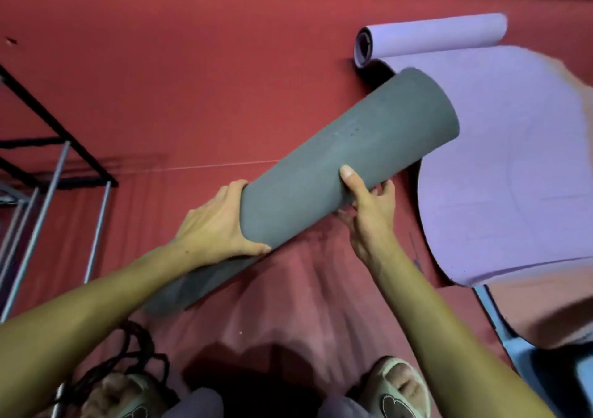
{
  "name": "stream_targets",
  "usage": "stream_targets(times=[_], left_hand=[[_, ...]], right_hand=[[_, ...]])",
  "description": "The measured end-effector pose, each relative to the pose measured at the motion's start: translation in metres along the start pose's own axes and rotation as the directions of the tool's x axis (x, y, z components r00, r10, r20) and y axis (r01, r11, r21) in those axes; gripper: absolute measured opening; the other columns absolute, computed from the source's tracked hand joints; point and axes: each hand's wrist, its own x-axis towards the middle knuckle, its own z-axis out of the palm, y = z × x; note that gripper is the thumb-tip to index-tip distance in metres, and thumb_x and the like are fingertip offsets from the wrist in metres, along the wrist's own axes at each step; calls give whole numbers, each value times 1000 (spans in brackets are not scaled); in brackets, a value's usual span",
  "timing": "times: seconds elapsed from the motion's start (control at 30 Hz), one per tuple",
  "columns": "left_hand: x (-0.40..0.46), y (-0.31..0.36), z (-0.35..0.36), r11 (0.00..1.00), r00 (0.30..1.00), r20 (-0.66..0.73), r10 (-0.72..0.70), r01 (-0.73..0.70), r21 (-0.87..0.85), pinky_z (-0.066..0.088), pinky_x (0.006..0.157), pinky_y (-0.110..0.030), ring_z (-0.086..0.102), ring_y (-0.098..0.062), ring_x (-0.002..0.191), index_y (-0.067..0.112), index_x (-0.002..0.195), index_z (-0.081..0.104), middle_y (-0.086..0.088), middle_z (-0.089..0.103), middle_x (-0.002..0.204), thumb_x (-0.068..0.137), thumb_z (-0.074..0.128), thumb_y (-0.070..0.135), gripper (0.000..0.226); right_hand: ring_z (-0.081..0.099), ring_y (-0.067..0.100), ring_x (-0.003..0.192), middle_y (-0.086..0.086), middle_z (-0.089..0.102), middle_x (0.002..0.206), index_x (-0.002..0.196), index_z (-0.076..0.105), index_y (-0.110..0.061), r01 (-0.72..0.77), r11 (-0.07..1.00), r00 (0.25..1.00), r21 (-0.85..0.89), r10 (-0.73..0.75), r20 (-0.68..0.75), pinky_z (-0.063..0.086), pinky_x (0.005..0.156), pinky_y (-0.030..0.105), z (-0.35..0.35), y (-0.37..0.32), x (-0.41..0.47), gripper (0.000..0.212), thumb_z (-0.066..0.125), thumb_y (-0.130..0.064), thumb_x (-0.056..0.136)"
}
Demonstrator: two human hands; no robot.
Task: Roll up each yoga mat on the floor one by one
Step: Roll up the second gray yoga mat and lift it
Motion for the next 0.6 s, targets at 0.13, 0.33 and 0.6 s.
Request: stream_targets(times=[0.13, 0.33, 0.6], left_hand=[[-13, 21, -91, 963, 992, -60, 113, -124, -240, 52, 104, -42, 63, -18, 126, 37, 148, 34, 6, 56, 143, 50, 76, 89, 119], [-73, 122, -263, 743, 730, -537, 422, -619, -257, 49, 110, -32, 42, -10, 146, 44, 165, 2, 8, 30, 168, 69, 92, 60, 133], [-119, 122, -299, 775, 548, -721, 424, -631, -24, 39, 114, -22, 47, -2, 133, 32, 134, 63, 2, 56, 136, 65, 92, 58, 79]], right_hand=[[68, 6, 117, -8, 66, 133, 139, 48, -20, 213, 971, 974, -111, -202, 99, 58, 97, 58, 31, -70, -35, 84, 96, -24, 70], [59, -1, 125, -11, 52, 146, 148, 40, -21, 557, 785, 807, -271, -434, 401, 53, 99, 22, 80, -146, -108, 104, 102, -25, 64], [42, 11, 147, -1, 41, 157, 160, 25, -26, 909, 365, 388, -202, -561, 731, 50, 108, 30, 104, -292, -150, 116, 99, -30, 71]])
